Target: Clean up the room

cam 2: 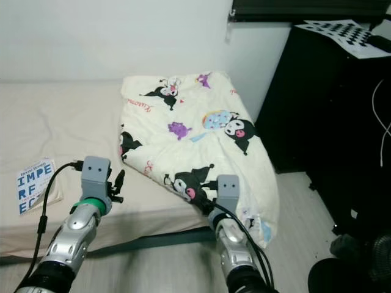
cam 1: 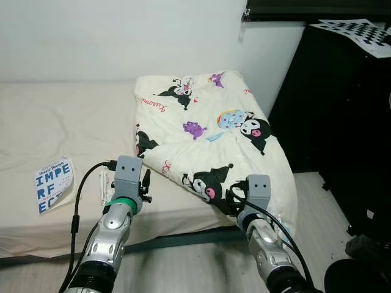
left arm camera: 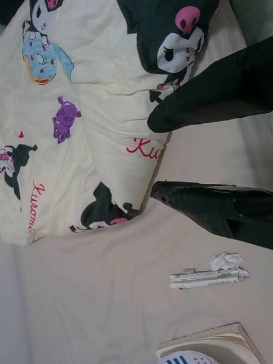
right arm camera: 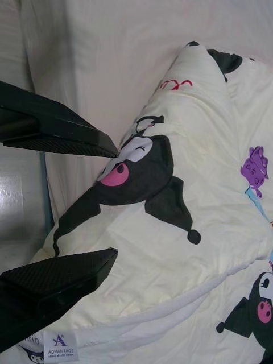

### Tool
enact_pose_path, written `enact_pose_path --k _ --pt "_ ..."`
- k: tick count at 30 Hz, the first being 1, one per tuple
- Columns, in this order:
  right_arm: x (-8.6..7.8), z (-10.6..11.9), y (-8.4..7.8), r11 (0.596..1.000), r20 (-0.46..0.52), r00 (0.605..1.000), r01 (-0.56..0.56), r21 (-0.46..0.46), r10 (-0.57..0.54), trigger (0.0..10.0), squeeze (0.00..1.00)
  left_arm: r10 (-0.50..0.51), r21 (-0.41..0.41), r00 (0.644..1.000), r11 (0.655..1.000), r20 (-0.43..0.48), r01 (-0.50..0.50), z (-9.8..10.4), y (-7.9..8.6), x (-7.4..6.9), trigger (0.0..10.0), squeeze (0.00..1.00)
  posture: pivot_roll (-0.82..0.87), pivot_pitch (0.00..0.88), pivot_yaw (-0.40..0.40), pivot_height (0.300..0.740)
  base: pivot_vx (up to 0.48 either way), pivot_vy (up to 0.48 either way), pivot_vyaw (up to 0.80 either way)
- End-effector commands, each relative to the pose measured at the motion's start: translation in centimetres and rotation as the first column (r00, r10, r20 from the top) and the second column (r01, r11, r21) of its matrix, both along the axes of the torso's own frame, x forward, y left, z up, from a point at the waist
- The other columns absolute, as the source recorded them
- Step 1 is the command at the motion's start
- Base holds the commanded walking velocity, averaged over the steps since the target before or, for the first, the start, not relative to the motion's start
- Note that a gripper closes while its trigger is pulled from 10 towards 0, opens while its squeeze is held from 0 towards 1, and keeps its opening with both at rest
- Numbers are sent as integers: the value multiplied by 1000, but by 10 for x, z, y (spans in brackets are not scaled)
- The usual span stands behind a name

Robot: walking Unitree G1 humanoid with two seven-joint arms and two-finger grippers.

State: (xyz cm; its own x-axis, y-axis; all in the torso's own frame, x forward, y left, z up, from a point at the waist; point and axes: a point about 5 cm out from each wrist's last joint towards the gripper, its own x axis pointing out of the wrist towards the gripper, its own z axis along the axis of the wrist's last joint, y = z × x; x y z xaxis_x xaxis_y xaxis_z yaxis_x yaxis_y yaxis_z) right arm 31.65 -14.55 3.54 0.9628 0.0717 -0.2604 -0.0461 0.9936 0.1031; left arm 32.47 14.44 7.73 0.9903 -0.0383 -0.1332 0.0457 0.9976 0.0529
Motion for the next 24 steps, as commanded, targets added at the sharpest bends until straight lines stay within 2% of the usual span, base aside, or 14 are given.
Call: enact_pose_path --k 1,5,9,18,24 --pt "-3 -5 -2 1000 -23 1000 17 7 -17 10000 0 0 -7 1000 1000 4 0 1 2 0 10000 0 17 0 97 740 300 0 0" --pt "-3 -5 -4 1000 -21 1000 20 6 -20 10000 0 -4 -14 1000 1000 8 4 2 1 1 10000 0 16 0 97 740 306 0 0" --pt "-3 -5 -3 1000 -21 1000 16 5 -16 10000 0 -8 -15 1000 1000 10 8 2 0 2 10000 0 16 0 97 740 307 0 -786" --pt "-3 -5 -2 1000 -25 1000 11 -1 -11 10000 0 -2 -14 1000 1000 10 3 2 1 1 10000 0 18 0 94 740 283 0 0" --pt "-3 -5 -2 1000 -23 1000 9 -3 -9 10000 0 15 -14 1000 1000 21 -14 2 1 1 10000 0 14 0 90 740 0 0 0"
